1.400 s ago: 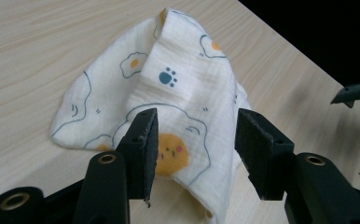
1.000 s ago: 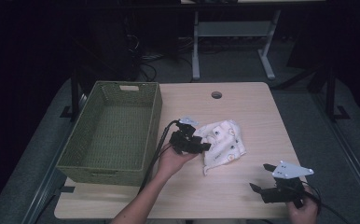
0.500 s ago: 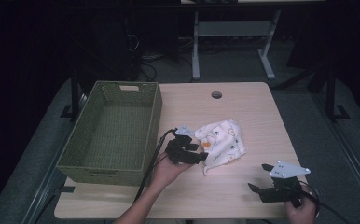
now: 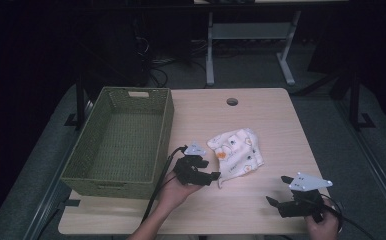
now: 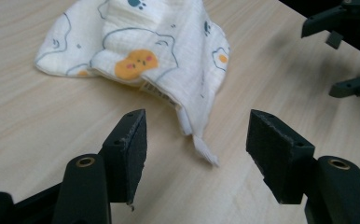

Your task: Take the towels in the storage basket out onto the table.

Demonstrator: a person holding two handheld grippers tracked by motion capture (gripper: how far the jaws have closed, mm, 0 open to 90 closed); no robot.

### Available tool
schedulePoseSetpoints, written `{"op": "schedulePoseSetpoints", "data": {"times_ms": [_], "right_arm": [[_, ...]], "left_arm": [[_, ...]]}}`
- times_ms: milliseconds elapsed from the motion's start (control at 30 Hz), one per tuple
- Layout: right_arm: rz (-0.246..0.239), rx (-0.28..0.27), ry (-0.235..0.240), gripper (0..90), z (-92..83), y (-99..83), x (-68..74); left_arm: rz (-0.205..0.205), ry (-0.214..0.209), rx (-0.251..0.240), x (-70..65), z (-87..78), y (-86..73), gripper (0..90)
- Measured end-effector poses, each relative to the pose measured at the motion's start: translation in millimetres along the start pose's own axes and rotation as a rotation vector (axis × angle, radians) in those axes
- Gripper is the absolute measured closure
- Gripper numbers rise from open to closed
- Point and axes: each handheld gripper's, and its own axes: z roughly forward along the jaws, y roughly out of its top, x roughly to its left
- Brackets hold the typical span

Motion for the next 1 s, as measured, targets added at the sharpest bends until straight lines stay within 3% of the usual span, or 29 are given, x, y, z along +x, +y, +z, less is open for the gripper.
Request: {"op": "schedulePoseSetpoints", "data": {"times_ms": [200,233,567,1000], "right_arm": [[0.001,-0.001,-0.002,14.0,0.4,-0.3,-0.1],[0.003,0.0,-0.002,14.0,0.3,-0.3,0.1],[0.001,0.005,-0.008,14.0,0.3,-0.8,0.2],[-0.006,0.008,-0.006,14.0,1.5,-0.8,1.5]], "left_arm": [[0.011,-0.004,-0.001,-3.6,-4.9,-10.6,36.9],[-0.001,-0.026,-0.008,-5.0,-6.7,-14.1,36.8],[0.047,-0.001,0.0,-13.3,-15.1,-27.6,36.4],[0.049,-0.01,-0.012,-19.1,-23.9,-50.6,35.3]]}}
